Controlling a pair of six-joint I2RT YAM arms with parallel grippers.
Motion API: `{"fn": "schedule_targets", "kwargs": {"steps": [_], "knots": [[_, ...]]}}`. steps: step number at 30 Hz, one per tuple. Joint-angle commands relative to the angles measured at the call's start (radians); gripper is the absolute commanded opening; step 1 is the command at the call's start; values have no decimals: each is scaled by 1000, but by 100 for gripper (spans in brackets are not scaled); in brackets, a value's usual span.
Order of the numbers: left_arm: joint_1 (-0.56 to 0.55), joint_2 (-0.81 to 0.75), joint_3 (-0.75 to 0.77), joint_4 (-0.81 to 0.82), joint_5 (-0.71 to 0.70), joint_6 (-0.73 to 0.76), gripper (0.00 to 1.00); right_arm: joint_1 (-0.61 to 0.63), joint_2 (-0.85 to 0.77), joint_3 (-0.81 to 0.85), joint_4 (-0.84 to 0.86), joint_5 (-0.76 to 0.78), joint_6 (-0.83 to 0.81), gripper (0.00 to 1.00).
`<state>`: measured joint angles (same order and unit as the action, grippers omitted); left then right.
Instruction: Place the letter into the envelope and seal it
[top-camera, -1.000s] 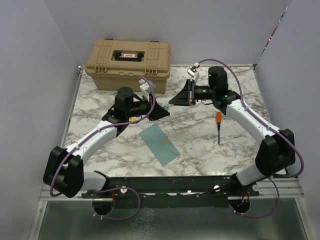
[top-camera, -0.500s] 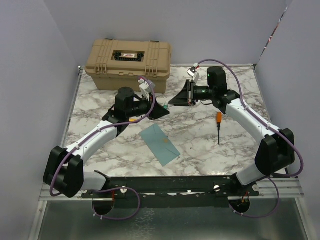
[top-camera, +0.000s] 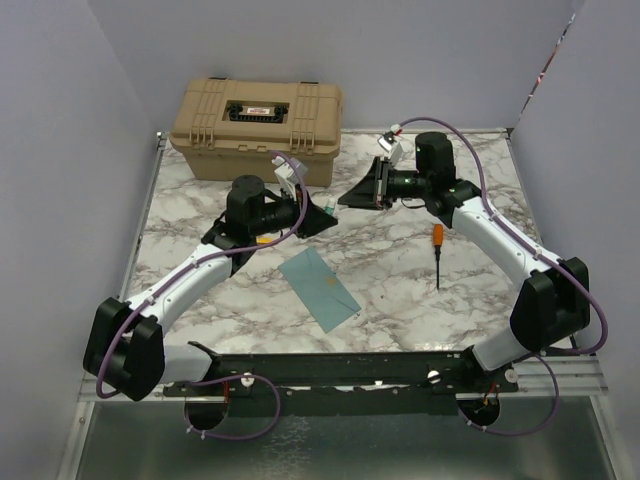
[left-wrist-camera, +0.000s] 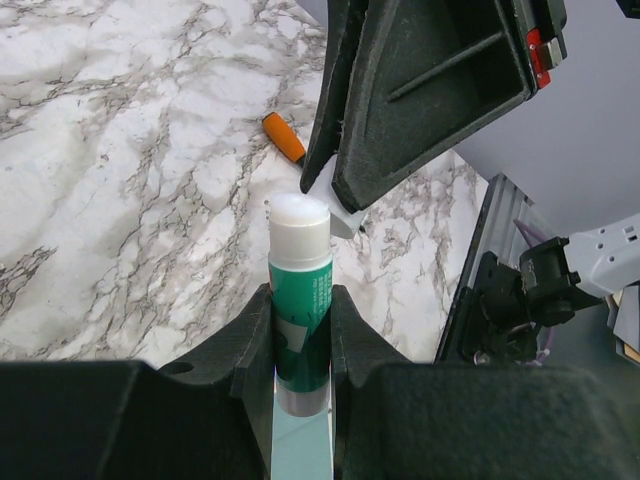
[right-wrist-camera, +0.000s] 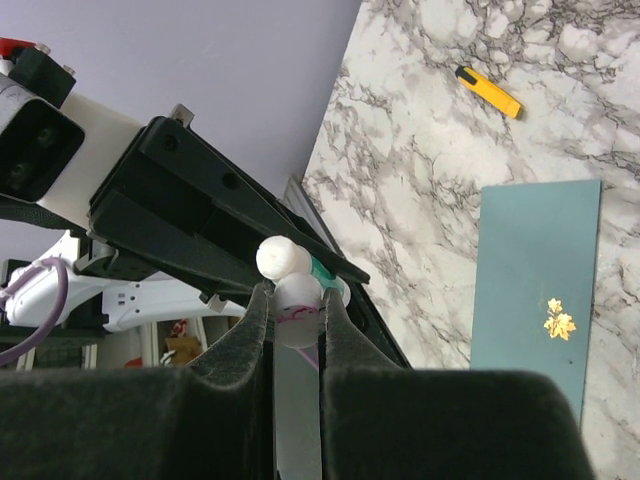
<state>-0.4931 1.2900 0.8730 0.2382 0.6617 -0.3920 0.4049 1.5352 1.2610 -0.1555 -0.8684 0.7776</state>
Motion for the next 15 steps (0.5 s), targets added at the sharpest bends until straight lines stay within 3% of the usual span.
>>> {"fn": "schedule_targets", "kwargs": {"steps": [1, 15], "knots": [[-3, -39, -18, 22, -3, 9, 0, 2, -27, 26, 56, 4, 40, 0], [-4, -41, -13, 7, 20, 14, 0, 1, -2, 13, 112, -87, 79, 0]]}}
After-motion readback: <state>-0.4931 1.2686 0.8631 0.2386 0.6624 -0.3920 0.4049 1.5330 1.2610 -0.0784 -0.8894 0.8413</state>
